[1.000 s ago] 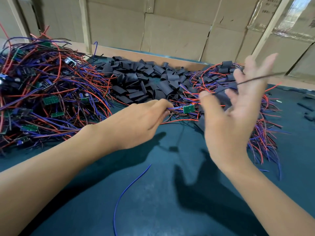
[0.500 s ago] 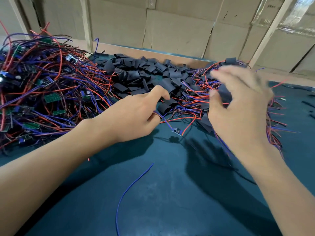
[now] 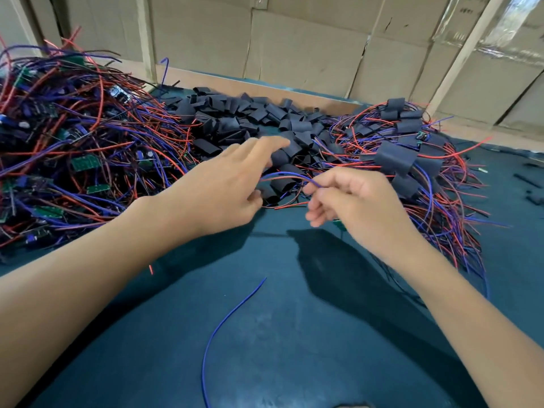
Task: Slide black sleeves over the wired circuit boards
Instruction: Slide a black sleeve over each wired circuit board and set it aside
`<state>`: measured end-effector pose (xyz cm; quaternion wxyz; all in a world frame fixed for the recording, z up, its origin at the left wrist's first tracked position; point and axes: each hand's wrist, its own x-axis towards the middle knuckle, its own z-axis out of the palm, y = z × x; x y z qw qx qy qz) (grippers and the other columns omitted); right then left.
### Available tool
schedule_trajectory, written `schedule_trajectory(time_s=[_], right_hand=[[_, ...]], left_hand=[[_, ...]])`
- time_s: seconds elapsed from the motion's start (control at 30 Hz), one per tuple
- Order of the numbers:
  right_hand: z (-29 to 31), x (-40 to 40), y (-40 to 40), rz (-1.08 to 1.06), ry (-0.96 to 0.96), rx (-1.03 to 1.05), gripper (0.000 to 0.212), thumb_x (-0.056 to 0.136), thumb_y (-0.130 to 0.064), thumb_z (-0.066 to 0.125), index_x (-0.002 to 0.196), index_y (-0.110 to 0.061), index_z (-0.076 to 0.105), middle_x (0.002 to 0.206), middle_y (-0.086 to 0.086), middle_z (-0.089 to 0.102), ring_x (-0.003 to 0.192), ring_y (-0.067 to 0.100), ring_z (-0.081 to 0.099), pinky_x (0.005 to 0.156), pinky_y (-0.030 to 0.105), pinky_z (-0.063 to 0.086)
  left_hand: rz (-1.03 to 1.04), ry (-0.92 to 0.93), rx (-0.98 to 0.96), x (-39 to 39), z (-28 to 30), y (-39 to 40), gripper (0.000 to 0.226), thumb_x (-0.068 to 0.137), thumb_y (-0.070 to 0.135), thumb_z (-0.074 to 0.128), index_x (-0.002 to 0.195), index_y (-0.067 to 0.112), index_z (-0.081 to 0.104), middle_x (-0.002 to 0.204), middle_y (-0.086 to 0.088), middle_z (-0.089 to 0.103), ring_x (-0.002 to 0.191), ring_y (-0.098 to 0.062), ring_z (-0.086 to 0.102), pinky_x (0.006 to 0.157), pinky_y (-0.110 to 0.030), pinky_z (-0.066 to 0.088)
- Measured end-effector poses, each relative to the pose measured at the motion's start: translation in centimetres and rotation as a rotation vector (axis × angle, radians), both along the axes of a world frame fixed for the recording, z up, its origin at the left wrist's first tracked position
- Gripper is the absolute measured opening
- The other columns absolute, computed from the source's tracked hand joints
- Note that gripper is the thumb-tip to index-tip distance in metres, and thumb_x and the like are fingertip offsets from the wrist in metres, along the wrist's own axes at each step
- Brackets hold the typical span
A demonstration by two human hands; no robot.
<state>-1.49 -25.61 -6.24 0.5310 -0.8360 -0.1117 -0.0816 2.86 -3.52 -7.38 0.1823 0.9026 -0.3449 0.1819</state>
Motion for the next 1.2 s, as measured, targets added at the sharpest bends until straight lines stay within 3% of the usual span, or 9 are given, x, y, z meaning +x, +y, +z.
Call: schedule_trajectory(time_s=[0.1,0.23,0.43,0.53,0.7,0.8,0.9,1.07,1.2], right_hand=[[0.4,0.2,-0.3,-0.037,-0.007,0.095,0.026,0.082,-0.009,0.054,0.071,-0.021,0.075,0.074,0.010,0.069,0.051,0.016,0.053,0.047,0.028,0.042],[0.0,0.3,-0.8,-0.040,-0.109,-0.031,0.022,0.100,-0.034,0.061,0.086,-0.029,0.078,0.053,-0.006,0.047,0.047,0.015,0.045,0.056,0.029,0.043],[-0.3,0.9,-1.0,-0.099,-0.080,0.030,0.025,0.102,-0.022,0.060,0.082,-0.018,0.075,0.053,-0.005,0.056,0.043,0.015,0.051,0.052,0.019,0.044],[-0.7,0.9,-1.1,-0.088,-0.054,-0.022,0.020,0.097,-0.033,0.064,0.086,-0.022,0.077,0.055,-0.011,0.050,0.047,0.014,0.042,0.057,0.032,0.041],[-0.7,0.7,-1.2,-0.134,-0.136,-0.108,0.018,0.094,-0.038,0.070,0.085,-0.026,0.078,0.052,-0.013,0.041,0.051,0.007,0.034,0.056,0.026,0.034],[-0.8,0.7,-1.4,-0.157,-0.123,-0.120,0.020,0.093,-0.037,0.071,0.080,-0.023,0.078,0.050,-0.011,0.043,0.048,0.006,0.035,0.051,0.018,0.031],[-0.7,0.6,-1.4,-0.161,-0.135,-0.107,0.020,0.092,-0.034,0.073,0.078,-0.021,0.078,0.050,-0.011,0.047,0.047,0.005,0.036,0.049,0.011,0.029],[-0.5,0.4,-1.3,-0.136,-0.162,-0.108,0.019,0.092,-0.034,0.073,0.079,-0.022,0.079,0.061,0.004,0.061,0.056,0.003,0.041,0.055,0.018,0.034],[-0.7,0.4,-1.0,-0.108,-0.188,-0.140,0.018,0.093,-0.032,0.073,0.079,-0.023,0.079,0.056,-0.004,0.051,0.054,0.004,0.037,0.055,0.020,0.032]], left_hand=[[-0.045,0.007,0.129,0.8,-0.8,0.0,0.086,0.080,-0.002,0.054,0.156,0.019,0.019,0.148,-0.005,0.040,0.132,-0.026,0.039,0.113,-0.039,0.034],[-0.067,0.031,0.306,1.6,-2.1,0.0,0.075,0.092,0.000,0.050,0.158,0.017,0.018,0.145,-0.008,0.047,0.130,-0.027,0.040,0.108,-0.041,0.038],[-0.058,-0.033,0.455,2.1,-1.5,-0.1,0.041,0.107,0.033,0.038,0.144,0.018,0.047,0.134,0.001,0.058,0.117,-0.024,0.046,0.102,-0.039,0.042],[-0.028,-0.037,0.518,1.6,-1.2,-0.5,0.042,0.107,0.040,0.029,0.135,0.015,0.050,0.125,0.003,0.061,0.108,-0.021,0.045,0.099,-0.037,0.042],[-0.022,-0.056,0.591,1.2,-0.5,-0.4,0.040,0.107,0.043,0.030,0.139,0.025,0.047,0.130,0.013,0.056,0.108,-0.017,0.041,0.095,-0.035,0.041],[0.012,-0.008,0.512,1.3,-0.4,0.0,0.050,0.104,0.048,0.040,0.150,0.027,0.041,0.128,0.009,0.058,0.116,-0.018,0.041,0.101,-0.040,0.039],[0.006,0.127,0.251,1.2,-0.6,0.1,0.056,0.101,0.040,0.052,0.152,0.022,0.040,0.122,0.001,0.059,0.120,-0.020,0.042,0.105,-0.037,0.036],[-0.049,0.150,-0.093,0.6,-0.6,-0.2,0.044,0.097,0.029,0.065,0.140,0.021,0.059,0.111,0.000,0.064,0.103,-0.015,0.056,0.091,-0.025,0.041],[-0.088,0.078,-0.182,-0.2,-0.4,-0.7,0.037,0.096,0.025,0.067,0.132,0.018,0.065,0.102,0.004,0.064,0.093,-0.006,0.056,0.082,-0.010,0.038]])
